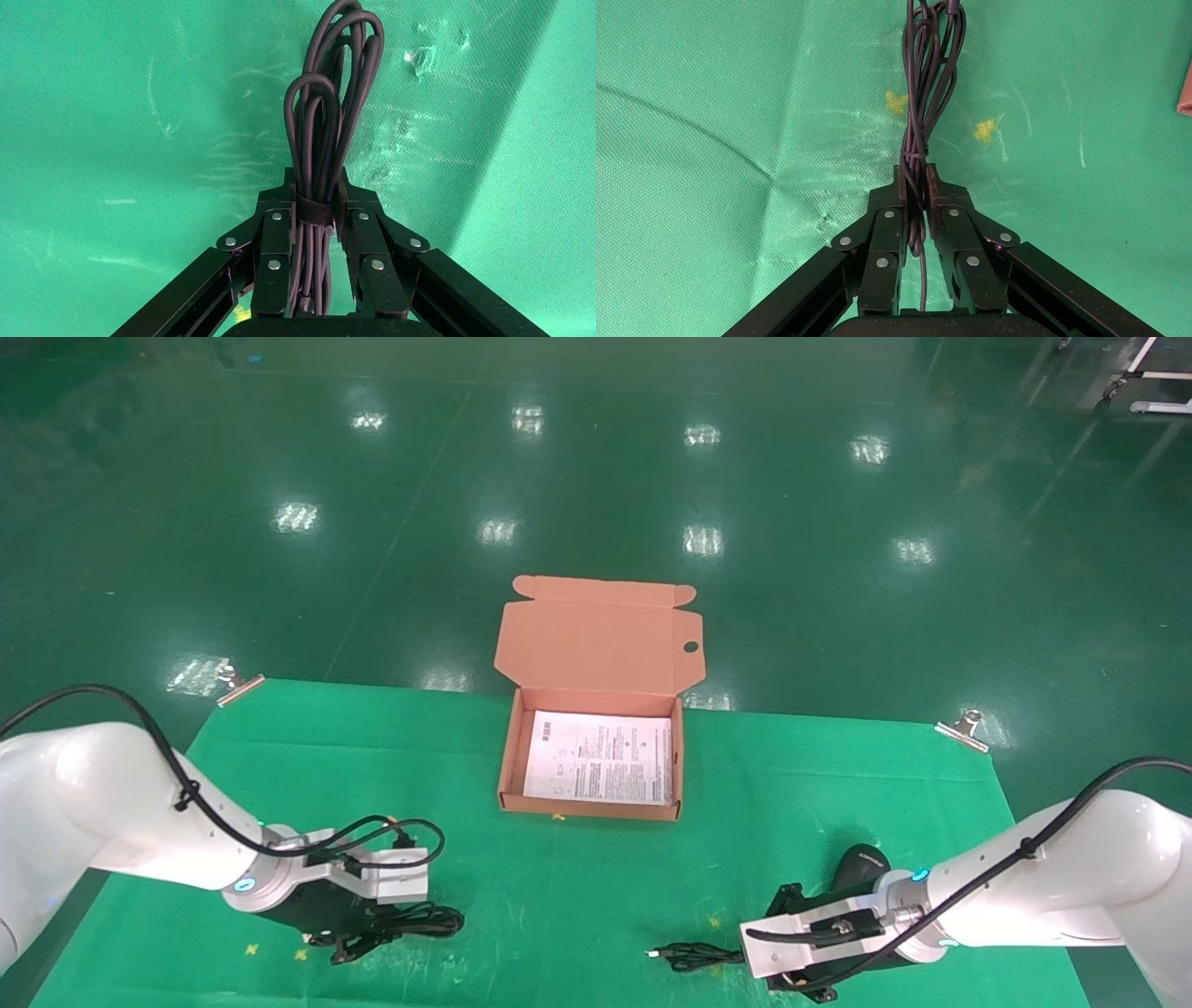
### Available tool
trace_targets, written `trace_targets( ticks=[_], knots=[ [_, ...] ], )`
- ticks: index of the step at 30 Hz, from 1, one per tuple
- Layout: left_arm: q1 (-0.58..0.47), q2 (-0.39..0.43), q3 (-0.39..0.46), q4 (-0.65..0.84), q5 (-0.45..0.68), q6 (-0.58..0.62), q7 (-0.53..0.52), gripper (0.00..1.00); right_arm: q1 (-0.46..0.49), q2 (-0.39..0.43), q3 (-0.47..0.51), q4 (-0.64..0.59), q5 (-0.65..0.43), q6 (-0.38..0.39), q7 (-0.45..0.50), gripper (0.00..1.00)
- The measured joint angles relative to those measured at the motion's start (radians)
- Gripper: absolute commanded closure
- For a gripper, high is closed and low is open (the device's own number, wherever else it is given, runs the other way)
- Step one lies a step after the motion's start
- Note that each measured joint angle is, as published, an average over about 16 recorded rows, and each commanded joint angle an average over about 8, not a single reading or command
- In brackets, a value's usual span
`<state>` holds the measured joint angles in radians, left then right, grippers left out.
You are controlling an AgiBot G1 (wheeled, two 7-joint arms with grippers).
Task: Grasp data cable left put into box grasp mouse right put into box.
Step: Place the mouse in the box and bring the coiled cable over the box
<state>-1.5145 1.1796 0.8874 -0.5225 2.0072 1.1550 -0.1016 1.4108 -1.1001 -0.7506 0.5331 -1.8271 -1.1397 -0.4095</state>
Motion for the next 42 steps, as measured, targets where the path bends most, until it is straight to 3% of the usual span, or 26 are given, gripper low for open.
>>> trace_targets(
  ticks=[12,22,29,42],
  knots=[
    [-0.085,-0.103,-0.004,-0.322,0.089,0.026,-0.118,1.0,0.15,0.081,0.104,0.003,0.107,0.014,0.047,1.0],
    [-0.151,-0.128,-0.008,-0.547,0.234,-0.027,-0.26,1.0,0.315,0.02,0.164,-0.043,0.165,0.077,-0.006,1.0],
    [-0.188,-0.097,-0.019,-0.557,0.291,-0.078,-0.304,1.0,0.411,-0.077,0.186,-0.124,0.195,0.12,-0.084,1.0],
    [-0.256,-0.027,-0.04,-0.437,0.318,-0.167,-0.311,1.0,0.515,-0.227,0.218,-0.297,0.254,0.192,-0.217,1.0]
  ],
)
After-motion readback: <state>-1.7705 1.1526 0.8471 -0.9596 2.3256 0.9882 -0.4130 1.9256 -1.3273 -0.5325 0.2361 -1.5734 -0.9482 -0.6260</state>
